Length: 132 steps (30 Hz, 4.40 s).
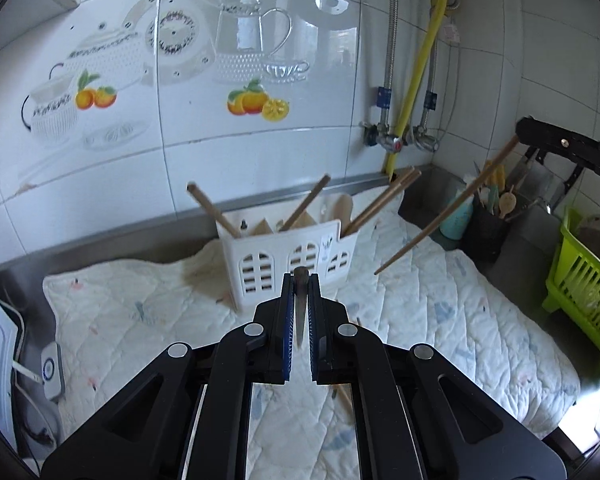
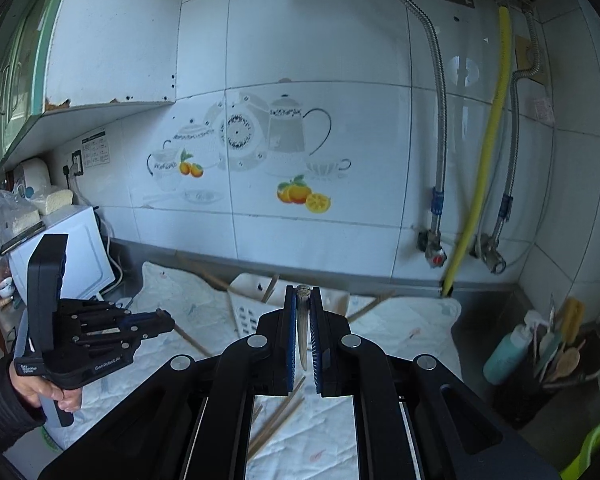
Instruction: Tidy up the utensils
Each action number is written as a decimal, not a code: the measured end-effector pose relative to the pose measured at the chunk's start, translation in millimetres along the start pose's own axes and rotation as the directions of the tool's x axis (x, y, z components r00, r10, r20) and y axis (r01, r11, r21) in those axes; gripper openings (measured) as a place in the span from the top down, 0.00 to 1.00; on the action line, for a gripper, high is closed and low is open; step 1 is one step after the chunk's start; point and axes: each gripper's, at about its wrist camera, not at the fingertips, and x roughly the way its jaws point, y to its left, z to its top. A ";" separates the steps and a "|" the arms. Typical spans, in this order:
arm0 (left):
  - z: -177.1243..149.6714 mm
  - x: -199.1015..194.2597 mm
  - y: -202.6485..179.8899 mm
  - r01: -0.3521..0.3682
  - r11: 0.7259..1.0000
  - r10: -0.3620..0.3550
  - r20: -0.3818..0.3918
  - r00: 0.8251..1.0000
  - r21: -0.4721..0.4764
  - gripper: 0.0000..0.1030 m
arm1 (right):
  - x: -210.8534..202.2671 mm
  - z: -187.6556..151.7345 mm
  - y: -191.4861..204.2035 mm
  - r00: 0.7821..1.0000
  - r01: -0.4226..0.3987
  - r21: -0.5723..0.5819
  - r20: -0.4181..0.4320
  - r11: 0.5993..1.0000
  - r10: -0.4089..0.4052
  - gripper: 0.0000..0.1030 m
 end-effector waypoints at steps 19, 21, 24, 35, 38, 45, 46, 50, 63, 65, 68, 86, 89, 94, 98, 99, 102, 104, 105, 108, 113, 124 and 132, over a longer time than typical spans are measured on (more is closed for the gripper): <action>114.9 -58.6 -3.2 -0.017 0.999 0.009 0.262 0.965 0.028 0.96 | 115.7 25.5 -27.8 0.995 0.035 0.053 -0.094 0.998 -0.030 0.94; 127.2 -60.8 -3.2 -0.029 0.999 0.019 0.293 0.956 0.029 0.96 | 122.9 20.8 -28.8 0.993 0.037 0.055 -0.112 0.998 -0.031 0.94; 143.6 -56.7 -0.2 -0.046 0.999 0.039 0.310 0.950 0.015 0.96 | 132.3 14.1 -30.5 0.990 0.033 0.060 -0.139 0.998 -0.024 0.93; 169.1 -14.3 23.9 -0.100 0.993 0.113 0.291 0.950 -0.059 0.96 | 120.8 11.3 -35.2 0.994 0.047 0.028 -0.105 0.998 -0.044 0.87; 169.3 -4.0 26.3 -0.105 0.992 0.121 0.283 0.951 -0.070 0.96 | 114.4 11.4 -33.4 0.995 0.044 0.017 -0.092 0.999 -0.042 0.87; 159.4 28.5 28.6 -0.107 0.991 0.122 0.216 0.969 -0.080 0.95 | 100.5 9.2 -22.0 0.998 0.029 -0.014 -0.063 0.999 -0.030 0.82; 157.2 32.4 29.0 -0.112 0.990 0.127 0.212 0.969 -0.081 0.95 | 98.7 8.7 -20.3 0.998 0.028 -0.018 -0.059 0.999 -0.029 0.82; 149.3 46.0 33.7 -0.116 0.989 0.132 0.181 0.975 -0.097 0.95 | 90.2 5.2 -14.3 0.999 0.007 -0.023 -0.044 1.000 -0.008 0.81; 130.1 59.1 26.8 -0.120 0.991 0.126 0.107 0.986 -0.057 0.92 | 62.5 -9.7 -0.8 0.999 -0.026 -0.016 -0.026 1.000 0.026 0.77; 128.5 50.4 24.5 -0.113 0.992 0.119 0.117 0.986 -0.054 0.91 | 56.7 -16.5 1.5 0.999 -0.036 -0.006 -0.032 0.999 0.036 0.77; 122.8 31.8 21.0 -0.110 0.993 0.116 0.138 0.984 -0.049 0.85 | 47.2 -29.5 5.9 0.998 -0.036 0.005 -0.042 0.999 0.036 0.77; -9.3 -58.2 10.8 -0.076 0.991 0.090 0.127 0.988 -0.110 0.47 | -7.1 -183.8 55.1 0.984 -0.005 0.161 -0.173 0.987 0.033 0.77; -34.9 -60.4 13.9 -0.082 0.986 0.098 0.106 0.990 -0.142 0.36 | -4.2 -210.6 69.1 0.978 0.014 0.168 -0.209 0.986 0.022 0.77; -72.1 -61.3 16.9 -0.128 0.978 0.141 0.070 0.988 -0.162 0.25 | 15.4 -248.4 88.4 0.957 -0.009 0.210 -0.283 0.978 0.070 0.78; -94.3 -63.9 21.5 -0.172 0.969 0.184 0.052 0.982 -0.175 0.18 | 30.2 -260.5 97.8 0.949 -0.004 0.220 -0.306 0.976 0.073 0.82; -99.6 -65.1 23.3 -0.186 0.966 0.198 0.050 0.979 -0.182 0.17 | 33.2 -261.3 98.2 0.948 -0.006 0.228 -0.310 0.974 0.078 0.83; -111.8 -66.2 28.9 -0.208 0.958 0.219 0.038 0.975 -0.200 0.16 | 42.7 -263.3 98.9 0.942 0.012 0.241 -0.327 0.970 0.070 0.85; -119.0 -64.8 32.4 -0.229 0.951 0.239 0.028 0.971 -0.207 0.15 | 47.4 -263.6 97.5 0.939 0.018 0.267 -0.336 0.964 0.075 0.86; -122.1 -63.8 33.6 -0.234 0.950 0.243 0.022 0.970 -0.208 0.15 | 50.2 -264.0 97.5 0.936 0.024 0.273 -0.343 0.962 0.074 0.86; -130.8 -58.3 37.9 -0.239 0.947 0.244 -0.003 0.970 -0.216 0.15 | 58.4 -267.4 98.5 0.928 0.040 0.286 -0.365 0.957 0.070 0.86; -141.4 -49.1 44.2 -0.242 0.941 0.239 -0.040 0.970 -0.237 0.15 | 65.7 -269.2 103.1 0.922 0.067 0.251 -0.386 0.966 0.036 0.89; -169.1 -25.3 14.7 -0.179 0.966 0.158 -0.123 0.980 -0.188 0.15 | 55.0 -271.8 81.7 0.920 0.141 0.206 -0.388 0.968 -0.052 0.93; -204.0 -0.7 -24.4 -0.079 0.983 0.038 -0.236 0.971 -0.166 0.24 | 43.0 -279.5 65.0 0.919 0.141 0.202 -0.390 0.969 -0.053 0.93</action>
